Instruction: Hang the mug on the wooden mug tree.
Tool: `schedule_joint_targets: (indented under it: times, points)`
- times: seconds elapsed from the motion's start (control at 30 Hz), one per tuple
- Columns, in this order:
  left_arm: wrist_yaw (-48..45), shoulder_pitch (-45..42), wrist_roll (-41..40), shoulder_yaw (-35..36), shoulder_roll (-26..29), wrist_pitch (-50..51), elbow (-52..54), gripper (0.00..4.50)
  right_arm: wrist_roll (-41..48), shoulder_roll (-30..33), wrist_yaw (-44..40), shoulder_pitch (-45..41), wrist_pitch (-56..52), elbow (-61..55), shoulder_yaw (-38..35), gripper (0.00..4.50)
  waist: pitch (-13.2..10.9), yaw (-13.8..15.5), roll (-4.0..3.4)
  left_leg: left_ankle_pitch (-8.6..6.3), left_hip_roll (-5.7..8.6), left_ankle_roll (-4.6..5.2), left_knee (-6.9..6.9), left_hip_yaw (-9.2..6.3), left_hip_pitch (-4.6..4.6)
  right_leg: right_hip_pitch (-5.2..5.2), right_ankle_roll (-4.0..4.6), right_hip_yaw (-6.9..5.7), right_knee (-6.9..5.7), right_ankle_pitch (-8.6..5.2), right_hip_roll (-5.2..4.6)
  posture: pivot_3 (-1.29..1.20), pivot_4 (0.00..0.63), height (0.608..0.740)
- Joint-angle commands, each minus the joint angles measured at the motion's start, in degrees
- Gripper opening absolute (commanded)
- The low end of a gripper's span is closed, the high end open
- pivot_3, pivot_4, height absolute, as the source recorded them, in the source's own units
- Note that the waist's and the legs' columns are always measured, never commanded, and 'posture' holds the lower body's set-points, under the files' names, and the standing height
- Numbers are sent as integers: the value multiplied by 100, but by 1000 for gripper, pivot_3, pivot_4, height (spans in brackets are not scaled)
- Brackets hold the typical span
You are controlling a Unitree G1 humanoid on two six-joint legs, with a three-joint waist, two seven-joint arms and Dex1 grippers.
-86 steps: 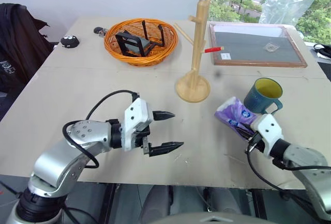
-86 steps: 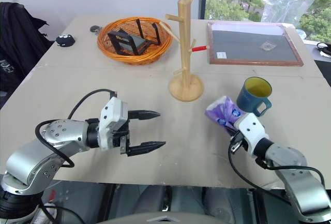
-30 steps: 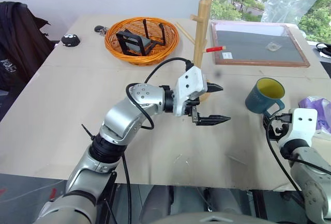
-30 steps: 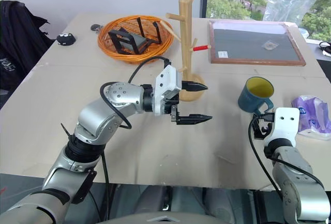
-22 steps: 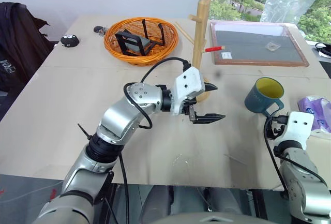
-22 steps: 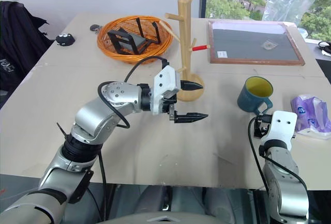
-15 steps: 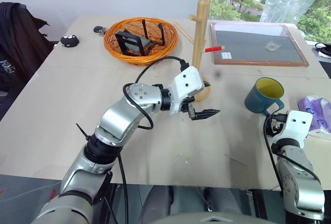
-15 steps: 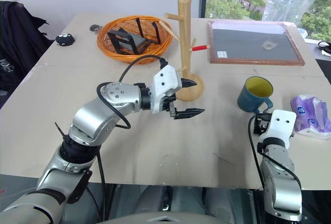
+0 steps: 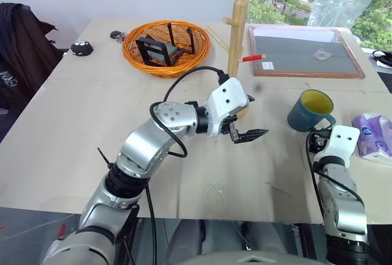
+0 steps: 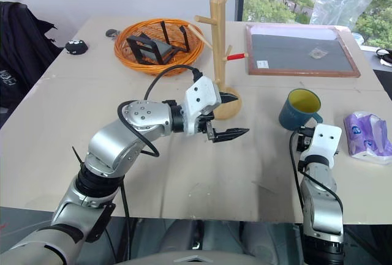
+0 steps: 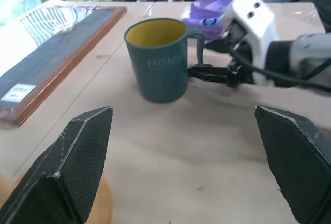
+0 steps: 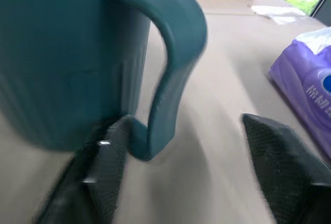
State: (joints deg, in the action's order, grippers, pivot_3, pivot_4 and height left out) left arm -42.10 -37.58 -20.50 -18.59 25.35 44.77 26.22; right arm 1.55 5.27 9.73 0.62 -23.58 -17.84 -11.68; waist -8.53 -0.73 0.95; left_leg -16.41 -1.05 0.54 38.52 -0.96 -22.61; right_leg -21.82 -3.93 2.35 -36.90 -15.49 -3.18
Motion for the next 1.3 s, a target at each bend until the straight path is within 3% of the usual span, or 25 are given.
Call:
schedule_joint_targets:
  times: [0.03, 0.13, 0.4, 0.6, 0.73, 1.0, 1.3]
  points:
    - [43, -64, -56, 103, -38, 9, 180, 4500, -77, 54, 59, -110, 364, 156, -166, 1389, 0, 0, 0, 0, 0, 0, 0, -1, 0, 0, 0, -1, 0, 0, 0, 0, 150, 737]
    - [48, -74, -58, 128, -33, 21, 188, 4500, -67, 108, -26, -178, 567, 318, -183, 54, 0, -3, -1, 0, 0, 0, 0, 2, 0, 0, 0, 1, 1, 0, 0, 0, 150, 737]
    - [94, 113, -205, 340, 36, 149, 364, 4500, 242, 776, -921, -374, 725, 336, -227, 54, -1, -9, -2, 0, 0, -1, 0, 6, 1, 0, 0, 5, 1, 0, -1, 0, 150, 737]
    - [91, 1077, -824, 1096, 197, 149, 1011, 4500, 1656, 2859, -4022, -1294, 569, 378, -304, 54, -16, -59, -24, -3, -4, 5, -2, 26, 10, 0, -2, 23, 4, 1, -1, 0, 150, 737]
    - [354, 1467, -1491, 1818, -104, 67, 1296, 4500, 2229, 3977, -5723, -2395, 317, 838, 29, 54, -14, -25, -17, -15, -9, 27, -3, 16, 12, 4, -1, 12, 1, 2, 2, 0, 150, 737]
    - [1092, 2113, -1828, 2157, -427, -131, 1872, 4500, 2080, 4409, -7900, -4730, 647, 2404, 1123, 54, -14, 10, -7, -3, -8, 6, 3, 12, 6, 7, 0, 6, 9, 2, -10, 0, 150, 737]
    - [1671, 2469, -1688, 1975, -583, -457, 2059, 4500, 1314, 4103, -9012, -6341, 1529, 4537, 1815, 54, -15, -7, -6, -1, -2, 1, 3, 7, 0, 3, 0, -1, 9, 2, -15, 0, 150, 737]
